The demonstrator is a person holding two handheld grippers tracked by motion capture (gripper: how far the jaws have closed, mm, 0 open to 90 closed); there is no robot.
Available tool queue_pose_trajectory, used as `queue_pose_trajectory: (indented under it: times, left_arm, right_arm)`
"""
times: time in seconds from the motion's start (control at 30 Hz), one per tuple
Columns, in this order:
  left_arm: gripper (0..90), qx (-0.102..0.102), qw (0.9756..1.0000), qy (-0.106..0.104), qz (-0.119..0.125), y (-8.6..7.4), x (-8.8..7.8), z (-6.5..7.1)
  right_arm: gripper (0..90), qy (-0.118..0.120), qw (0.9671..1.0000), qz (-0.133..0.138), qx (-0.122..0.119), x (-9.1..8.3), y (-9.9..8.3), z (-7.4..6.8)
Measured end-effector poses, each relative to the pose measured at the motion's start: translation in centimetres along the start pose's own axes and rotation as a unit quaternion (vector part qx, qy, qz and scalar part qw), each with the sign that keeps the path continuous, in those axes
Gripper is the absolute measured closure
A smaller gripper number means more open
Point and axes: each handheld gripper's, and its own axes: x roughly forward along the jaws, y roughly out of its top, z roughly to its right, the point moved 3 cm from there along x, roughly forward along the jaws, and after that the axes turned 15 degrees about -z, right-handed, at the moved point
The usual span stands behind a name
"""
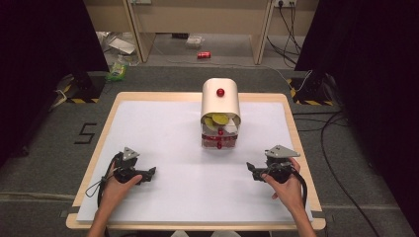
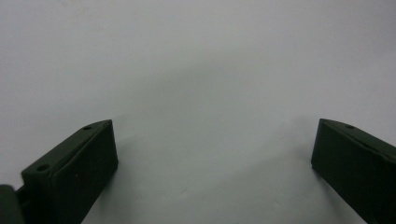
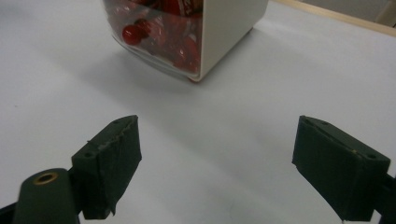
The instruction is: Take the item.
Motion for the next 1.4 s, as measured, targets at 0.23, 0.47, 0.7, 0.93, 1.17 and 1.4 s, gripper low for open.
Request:
queue_pose_trajectory:
  times: [0.23, 0.47, 0.7, 0.93, 1.17, 1.4]
  left_arm:
    - [0.0, 0.000, 1.0000, 0.000, 0.000, 0.0, 0.0, 0.0]
    - [0.0, 0.000, 1.0000, 0.000, 0.000, 0.0, 0.0, 0.0]
    - [0.0, -0.002, 1.0000, -0.001, 0.000, 0.0, 0.0, 0.0]
    - [0.0, -0.002, 1.0000, 0.000, 0.001, 0.0, 0.0, 0.0]
    - [0.0, -0.002, 1.0000, 0.000, 0.001, 0.0, 0.0, 0.0]
    - [0.0, -0.001, 1.0000, 0.000, 0.001, 0.0, 0.0, 0.0]
  right_arm:
    - [16.1, 0.005, 0.9998, 0.010, -0.014, -0.2, 1.8, -0.8]
    - [16.2, 0.010, 0.9992, 0.027, -0.028, -1.4, 3.7, -1.7]
    - [17.4, 0.015, 0.9978, 0.051, -0.038, -3.1, 5.7, -2.7]
    - [18.2, 0.027, 0.9960, 0.064, -0.056, -3.6, 7.6, -4.3]
    - [18.7, 0.029, 0.9952, 0.069, -0.062, -3.6, 8.7, -5.0]
    - [19.2, 0.033, 0.9939, 0.079, -0.070, -3.7, 10.0, -5.5]
